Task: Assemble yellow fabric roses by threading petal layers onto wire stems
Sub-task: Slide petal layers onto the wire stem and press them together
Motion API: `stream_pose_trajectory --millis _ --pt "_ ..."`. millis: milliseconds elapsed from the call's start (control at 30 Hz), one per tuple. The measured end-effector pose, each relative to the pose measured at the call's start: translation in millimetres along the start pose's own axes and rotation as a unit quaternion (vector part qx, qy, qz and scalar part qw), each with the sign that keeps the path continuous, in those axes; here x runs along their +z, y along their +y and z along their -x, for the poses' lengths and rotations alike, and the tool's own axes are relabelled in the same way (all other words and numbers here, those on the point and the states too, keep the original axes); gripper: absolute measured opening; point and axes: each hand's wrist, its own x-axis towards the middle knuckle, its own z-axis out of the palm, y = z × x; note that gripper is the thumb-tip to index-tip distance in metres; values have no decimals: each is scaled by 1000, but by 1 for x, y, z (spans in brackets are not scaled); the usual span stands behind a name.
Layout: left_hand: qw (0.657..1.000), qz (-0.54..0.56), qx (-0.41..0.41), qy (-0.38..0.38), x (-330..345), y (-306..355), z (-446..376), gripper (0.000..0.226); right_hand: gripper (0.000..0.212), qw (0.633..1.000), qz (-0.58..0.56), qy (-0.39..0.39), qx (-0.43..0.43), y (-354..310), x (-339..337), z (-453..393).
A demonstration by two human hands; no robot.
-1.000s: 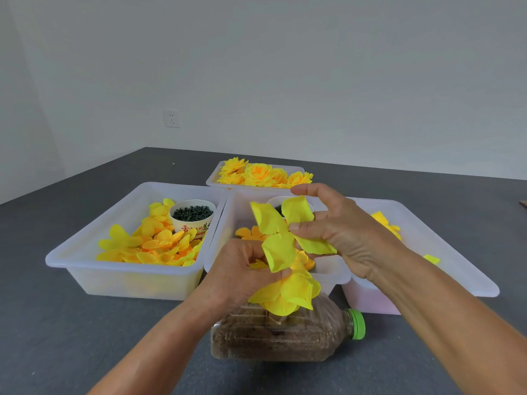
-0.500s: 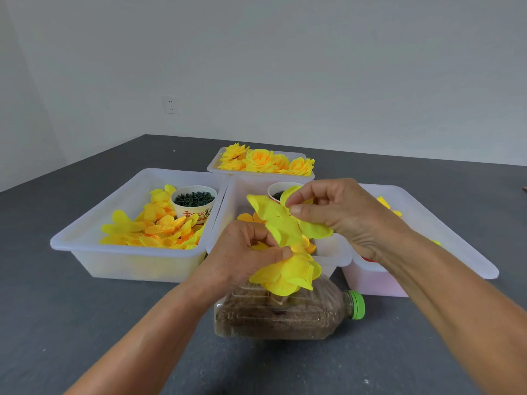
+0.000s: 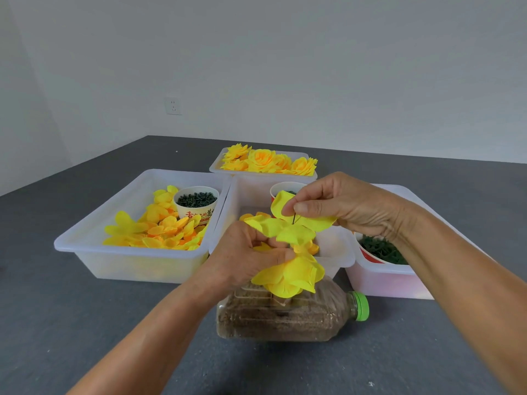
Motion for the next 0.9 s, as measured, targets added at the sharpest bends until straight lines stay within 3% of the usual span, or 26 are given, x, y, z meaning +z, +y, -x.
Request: stream_pose_trajectory --millis 200,533,900 --pt "1000 1 5 2 0 0 1 18 18 999 18 12 -34 5 1 1" --pt "999 31 3 -13 0 -1 5 6 15 995 83 46 -19 15 18 9" --pt "999 25 8 -27 -8 -1 11 26 13 993 114 38 -1 18 22 9"
